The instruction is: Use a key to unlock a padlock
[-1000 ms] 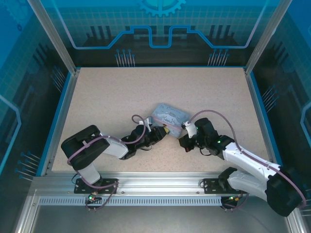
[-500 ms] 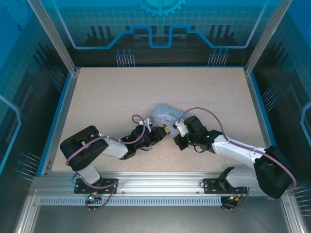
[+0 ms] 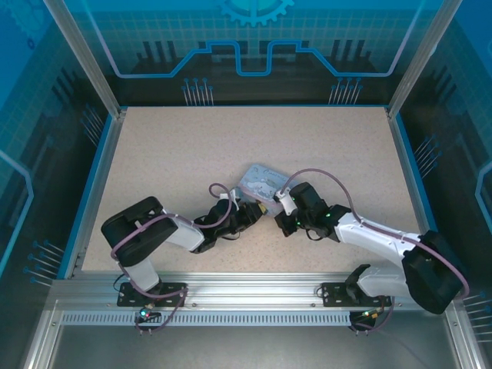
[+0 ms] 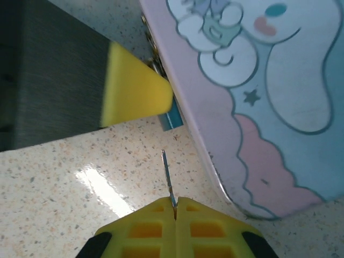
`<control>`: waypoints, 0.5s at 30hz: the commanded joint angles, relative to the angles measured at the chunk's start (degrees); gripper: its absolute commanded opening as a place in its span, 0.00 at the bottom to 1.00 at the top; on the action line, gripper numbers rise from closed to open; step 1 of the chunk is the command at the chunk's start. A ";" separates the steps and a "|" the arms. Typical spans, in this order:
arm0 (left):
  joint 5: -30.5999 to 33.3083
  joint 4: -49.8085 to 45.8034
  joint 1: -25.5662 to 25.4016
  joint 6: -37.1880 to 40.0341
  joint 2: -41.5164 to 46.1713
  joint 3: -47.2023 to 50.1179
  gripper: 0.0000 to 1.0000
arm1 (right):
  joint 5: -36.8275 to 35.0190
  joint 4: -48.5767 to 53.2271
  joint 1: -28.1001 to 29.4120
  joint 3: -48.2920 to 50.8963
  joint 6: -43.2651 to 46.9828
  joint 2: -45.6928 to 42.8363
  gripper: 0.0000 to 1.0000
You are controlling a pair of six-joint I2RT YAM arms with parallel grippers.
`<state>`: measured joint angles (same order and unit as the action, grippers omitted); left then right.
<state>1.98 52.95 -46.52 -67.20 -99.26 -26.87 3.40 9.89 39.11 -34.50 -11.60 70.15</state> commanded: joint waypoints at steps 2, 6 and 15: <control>1.53 3.81 0.55 1.11 -1.75 1.13 0.13 | 3.20 -0.39 0.21 0.59 -2.62 -3.92 0.00; 1.44 5.60 0.73 1.14 -3.52 1.76 0.16 | 8.62 -4.01 -2.04 0.52 -7.88 -4.03 0.00; 0.73 10.34 1.09 0.36 -8.34 1.33 0.32 | 9.05 -1.67 -4.81 -7.70 -15.29 4.17 0.00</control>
<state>2.31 61.60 -45.87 -67.24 -105.73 -25.71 10.98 7.70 35.46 -38.72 -23.79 72.64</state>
